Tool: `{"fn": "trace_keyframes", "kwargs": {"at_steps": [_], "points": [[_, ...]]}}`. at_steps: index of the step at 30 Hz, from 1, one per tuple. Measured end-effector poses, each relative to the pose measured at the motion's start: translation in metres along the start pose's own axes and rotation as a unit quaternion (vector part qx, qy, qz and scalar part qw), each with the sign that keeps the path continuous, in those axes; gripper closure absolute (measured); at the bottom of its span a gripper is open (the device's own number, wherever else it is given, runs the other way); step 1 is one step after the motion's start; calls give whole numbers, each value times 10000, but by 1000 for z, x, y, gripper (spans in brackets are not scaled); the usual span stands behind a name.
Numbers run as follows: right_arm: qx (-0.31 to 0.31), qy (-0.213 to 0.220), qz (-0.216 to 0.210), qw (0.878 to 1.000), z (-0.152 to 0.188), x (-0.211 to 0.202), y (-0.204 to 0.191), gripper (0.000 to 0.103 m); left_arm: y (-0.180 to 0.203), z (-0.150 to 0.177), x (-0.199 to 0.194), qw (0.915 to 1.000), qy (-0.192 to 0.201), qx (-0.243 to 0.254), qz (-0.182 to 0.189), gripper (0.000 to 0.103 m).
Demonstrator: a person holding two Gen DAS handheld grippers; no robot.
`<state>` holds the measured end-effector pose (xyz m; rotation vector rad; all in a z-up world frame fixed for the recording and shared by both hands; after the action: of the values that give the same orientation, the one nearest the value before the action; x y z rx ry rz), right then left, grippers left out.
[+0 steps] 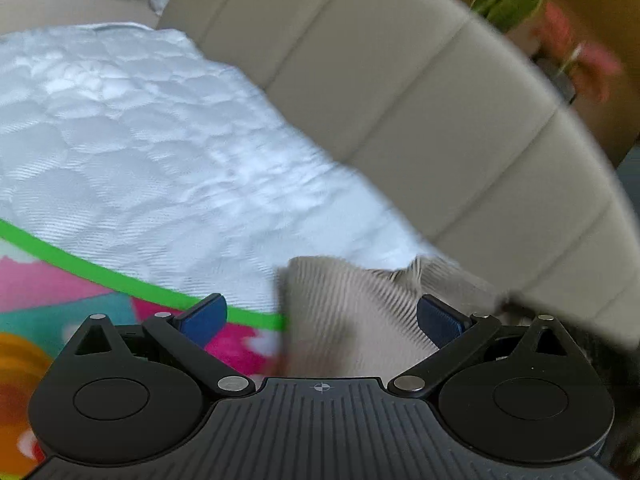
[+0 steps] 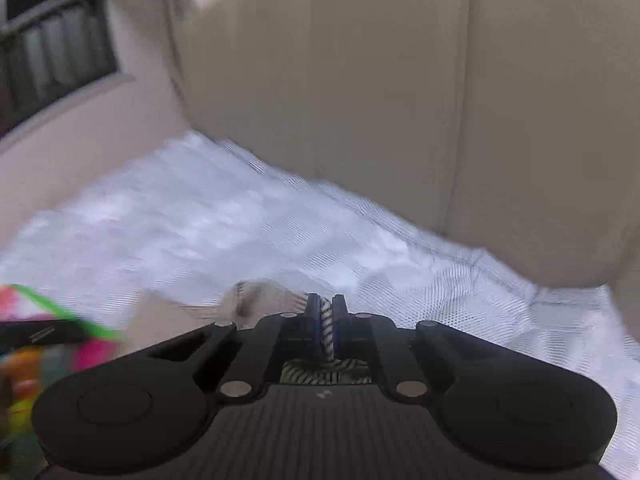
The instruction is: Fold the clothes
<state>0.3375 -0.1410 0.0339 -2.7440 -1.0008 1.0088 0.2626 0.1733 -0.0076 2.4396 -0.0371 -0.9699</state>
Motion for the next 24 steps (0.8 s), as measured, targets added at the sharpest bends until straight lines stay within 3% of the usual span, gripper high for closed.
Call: {"fn": "trace_keyframes", "kwargs": {"at_steps": [2, 5, 10, 13, 18, 20, 22, 24], "points": [[-66, 64, -211, 9997, 6, -38, -17, 98, 8, -4, -22, 9994, 117, -30, 334, 0], [41, -72, -445, 9990, 34, -78, -39, 98, 27, -2, -57, 9985, 281, 320, 355, 0], [354, -585, -569, 9960, 102, -99, -54, 98, 45, 22, -100, 9943, 104, 1064, -41, 0], [389, -781, -547, 9947, 134, -103, -57, 98, 46, 39, -101, 9900, -228, 1348, -341, 0], [472, -566, -677, 9950, 146, -140, -61, 95, 31, 74, -89, 9765, -870, 1737, -934, 0], [550, -342, -667, 9957, 141, -163, -56, 80, 22, 86, -88, 9697, -1058, 1893, -1127, 0], [597, -105, -450, 9971, 134, -181, -44, 55, 14, 92, -92, 9691, -1156, 1875, -1107, 0], [725, 66, -127, 9973, 130, -195, -28, 49, 10, 96, -99, 9751, -1252, 1687, -711, 0]]}}
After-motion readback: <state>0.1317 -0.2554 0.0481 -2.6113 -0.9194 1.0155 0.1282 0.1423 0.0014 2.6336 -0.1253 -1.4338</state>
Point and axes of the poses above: each gripper's, at about its wrist camera, not at the fingertips, and x roughly the way its jaws point, y to its right, z to its underside, the point moved 1 cm from there along x, roughly the way its jaws point, and after that the axes turned 11 degrees about -z, right-handed, at the moved point
